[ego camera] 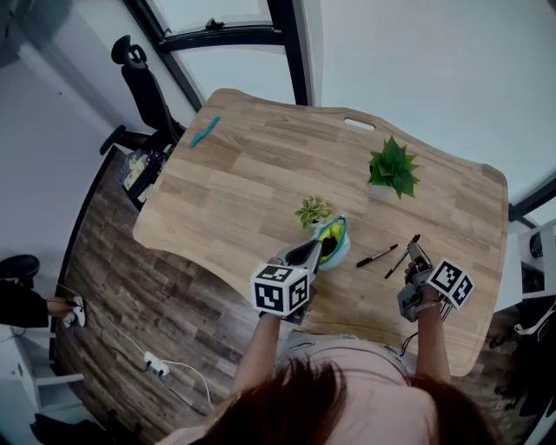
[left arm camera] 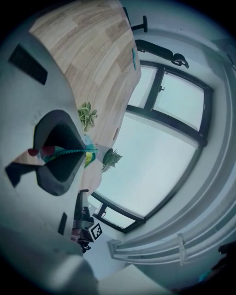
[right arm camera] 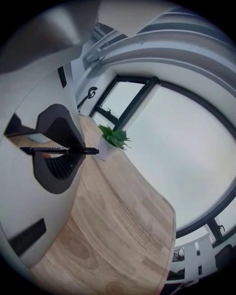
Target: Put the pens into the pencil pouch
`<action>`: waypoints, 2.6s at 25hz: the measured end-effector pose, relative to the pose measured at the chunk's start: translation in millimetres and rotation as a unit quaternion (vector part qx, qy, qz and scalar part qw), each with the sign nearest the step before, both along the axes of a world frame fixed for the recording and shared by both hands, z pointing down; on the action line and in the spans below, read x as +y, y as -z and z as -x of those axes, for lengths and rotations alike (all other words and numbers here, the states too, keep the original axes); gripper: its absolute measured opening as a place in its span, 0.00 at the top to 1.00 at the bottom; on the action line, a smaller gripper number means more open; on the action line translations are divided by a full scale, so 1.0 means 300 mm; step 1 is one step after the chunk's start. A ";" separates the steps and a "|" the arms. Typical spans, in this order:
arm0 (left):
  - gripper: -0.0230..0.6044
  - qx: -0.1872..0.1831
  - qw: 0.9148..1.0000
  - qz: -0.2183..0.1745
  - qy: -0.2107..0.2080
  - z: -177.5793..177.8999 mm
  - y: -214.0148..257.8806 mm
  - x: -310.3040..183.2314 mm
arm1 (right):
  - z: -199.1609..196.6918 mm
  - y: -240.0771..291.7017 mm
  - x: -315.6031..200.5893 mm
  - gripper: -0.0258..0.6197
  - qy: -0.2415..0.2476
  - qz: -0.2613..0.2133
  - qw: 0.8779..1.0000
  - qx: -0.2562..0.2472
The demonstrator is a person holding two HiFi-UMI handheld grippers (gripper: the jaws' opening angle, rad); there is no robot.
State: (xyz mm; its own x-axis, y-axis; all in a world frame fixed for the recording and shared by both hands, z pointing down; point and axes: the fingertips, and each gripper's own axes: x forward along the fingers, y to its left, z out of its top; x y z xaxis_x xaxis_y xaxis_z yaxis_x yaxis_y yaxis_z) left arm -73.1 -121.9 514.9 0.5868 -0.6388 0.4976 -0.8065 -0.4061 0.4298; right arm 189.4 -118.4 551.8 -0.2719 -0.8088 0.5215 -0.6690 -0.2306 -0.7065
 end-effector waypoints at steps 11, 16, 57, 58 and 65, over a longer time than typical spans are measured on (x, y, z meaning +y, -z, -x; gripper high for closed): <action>0.94 -0.003 1.000 -0.002 0.027 -0.039 0.014 -0.016 | 0.085 0.239 -0.128 0.90 0.043 -0.108 0.991 -0.070; 0.94 -0.008 0.999 -0.004 0.038 -0.041 0.018 -0.025 | 0.130 0.321 -0.177 0.90 0.060 -0.143 0.985 -0.081; 0.94 0.013 0.999 0.003 0.030 -0.052 0.021 -0.029 | 0.611 0.267 -0.192 0.90 0.255 -0.279 0.924 0.055; 0.94 0.013 0.999 0.003 0.029 -0.052 0.021 -0.029 | 0.618 0.259 -0.188 0.90 0.261 -0.276 0.923 0.061; 0.94 0.017 0.999 0.002 0.031 -0.052 0.024 -0.034 | 0.651 0.205 -0.152 0.90 0.301 -0.255 0.913 0.102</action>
